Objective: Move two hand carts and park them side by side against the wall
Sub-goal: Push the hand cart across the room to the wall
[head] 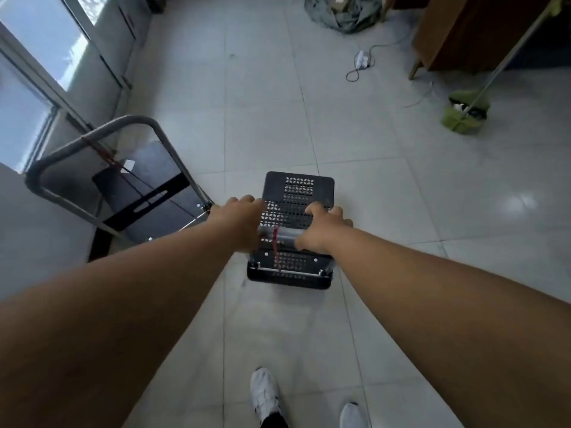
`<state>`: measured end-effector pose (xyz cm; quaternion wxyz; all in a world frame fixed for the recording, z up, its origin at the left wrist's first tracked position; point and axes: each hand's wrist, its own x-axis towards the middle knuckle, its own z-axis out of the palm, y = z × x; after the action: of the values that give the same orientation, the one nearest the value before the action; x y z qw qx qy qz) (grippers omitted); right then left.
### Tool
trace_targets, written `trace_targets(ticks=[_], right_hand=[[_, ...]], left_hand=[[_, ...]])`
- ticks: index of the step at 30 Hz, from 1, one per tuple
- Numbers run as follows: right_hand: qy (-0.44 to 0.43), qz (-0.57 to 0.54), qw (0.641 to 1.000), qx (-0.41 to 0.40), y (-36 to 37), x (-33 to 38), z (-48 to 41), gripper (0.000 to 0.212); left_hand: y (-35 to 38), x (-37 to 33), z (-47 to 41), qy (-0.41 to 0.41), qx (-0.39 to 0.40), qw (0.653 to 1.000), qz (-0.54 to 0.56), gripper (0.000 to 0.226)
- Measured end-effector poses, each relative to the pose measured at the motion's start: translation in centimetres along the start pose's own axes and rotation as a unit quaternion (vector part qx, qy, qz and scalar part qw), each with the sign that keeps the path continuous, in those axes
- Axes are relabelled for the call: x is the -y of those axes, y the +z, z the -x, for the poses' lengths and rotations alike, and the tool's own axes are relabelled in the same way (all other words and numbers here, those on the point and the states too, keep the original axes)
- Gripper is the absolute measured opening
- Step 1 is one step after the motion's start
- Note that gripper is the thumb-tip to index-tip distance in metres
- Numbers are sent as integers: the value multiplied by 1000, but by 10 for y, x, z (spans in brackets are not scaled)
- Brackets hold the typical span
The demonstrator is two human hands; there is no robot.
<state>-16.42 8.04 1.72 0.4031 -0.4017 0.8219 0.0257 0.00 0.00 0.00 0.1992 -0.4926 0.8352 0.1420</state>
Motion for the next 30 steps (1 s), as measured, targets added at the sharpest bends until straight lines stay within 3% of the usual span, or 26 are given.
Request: trace_targets(ticks=[3,6,8,15,20,24,30], right_hand=[[18,41,999,15,10,3,-15,84],[23,67,997,10,20,4,-27,54],[5,115,993,-9,17,2,-33,39],[-11,153,987,-38,1,-2,-47,25],[-35,173,984,-23,-25,-2,-73,34],[-15,226,974,6,-39,7,-95,44],[-88,240,966,-30,-75,17,-122,32]], left_hand=[[13,-5,-17,28,38,998,-46,64],[25,-11,-28,45,38,998,-33,23],[28,-12,-32,41,31,999,-4,11],[23,-23,-48,21,43,999,15,24],[17,-33,-66,-10,36,998,44,28],[9,-33,-87,-21,26,998,52,17],[-10,-26,-132,-24,30,998,42,8]])
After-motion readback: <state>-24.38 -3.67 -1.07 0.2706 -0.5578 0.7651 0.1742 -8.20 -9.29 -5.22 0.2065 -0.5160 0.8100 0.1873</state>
